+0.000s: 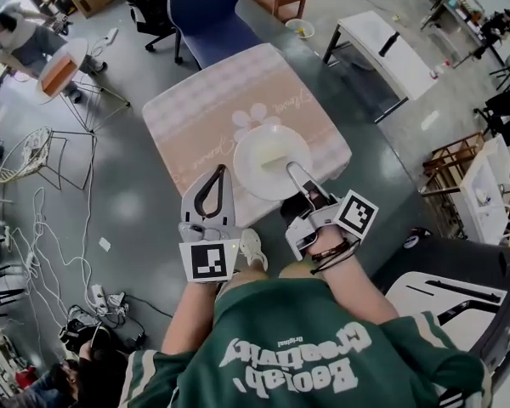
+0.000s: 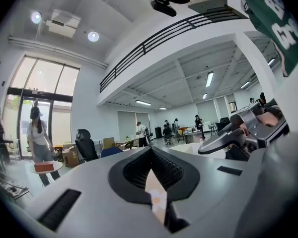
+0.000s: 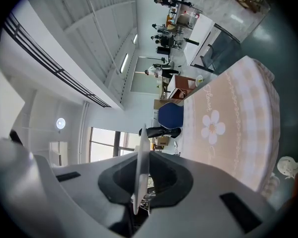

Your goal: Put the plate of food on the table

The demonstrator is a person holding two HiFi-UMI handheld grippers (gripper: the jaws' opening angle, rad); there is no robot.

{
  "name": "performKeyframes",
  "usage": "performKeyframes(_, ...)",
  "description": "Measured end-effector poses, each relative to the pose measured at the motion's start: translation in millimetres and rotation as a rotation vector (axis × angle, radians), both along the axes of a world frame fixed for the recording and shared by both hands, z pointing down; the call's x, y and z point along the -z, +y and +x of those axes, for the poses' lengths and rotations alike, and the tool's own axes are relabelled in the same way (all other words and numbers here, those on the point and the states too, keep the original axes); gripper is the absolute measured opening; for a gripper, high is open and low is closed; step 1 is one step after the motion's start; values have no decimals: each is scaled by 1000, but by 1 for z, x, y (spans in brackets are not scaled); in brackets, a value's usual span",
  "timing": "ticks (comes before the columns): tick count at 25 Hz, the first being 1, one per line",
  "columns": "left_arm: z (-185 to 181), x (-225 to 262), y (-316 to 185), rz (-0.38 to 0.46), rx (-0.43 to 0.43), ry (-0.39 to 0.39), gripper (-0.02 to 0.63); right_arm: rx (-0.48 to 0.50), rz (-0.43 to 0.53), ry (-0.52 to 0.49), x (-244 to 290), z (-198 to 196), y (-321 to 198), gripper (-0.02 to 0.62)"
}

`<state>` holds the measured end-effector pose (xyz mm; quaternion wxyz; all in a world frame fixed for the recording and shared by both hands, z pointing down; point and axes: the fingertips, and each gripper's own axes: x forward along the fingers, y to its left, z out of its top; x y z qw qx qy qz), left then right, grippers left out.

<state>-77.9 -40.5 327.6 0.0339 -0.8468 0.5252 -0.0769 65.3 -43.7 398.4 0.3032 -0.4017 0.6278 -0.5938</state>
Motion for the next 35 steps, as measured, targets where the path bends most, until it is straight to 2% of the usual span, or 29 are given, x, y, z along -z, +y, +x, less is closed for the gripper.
performKeyframes(6,-17,-8,-36,-20,-20,16,9,-14,-10,3,-6,-19,-28,32)
performKeyframes(12,-30,-12,-54,-31,-4,38,9,4,-33,7,-12,-32,-44,32)
performKeyframes(16,-34,-13,-66,-16,5,15,9,19,-31,11,-13,-37,-56,32)
performKeyframes(20,-36,-17,-84,-20,25,29,9,42,-39,20,-20,-39,-75,32)
performKeyframes(23,-38,-22,-101,-23,45,33,9,66,-46,34,-29,-40,-96,32)
performKeyframes(28,-42,-33,-136,-25,88,-6,9,124,-78,40,-49,-46,-137,32)
performKeyframes(35,-58,-54,-202,-65,173,-41,9,213,-118,66,-79,-65,-218,32)
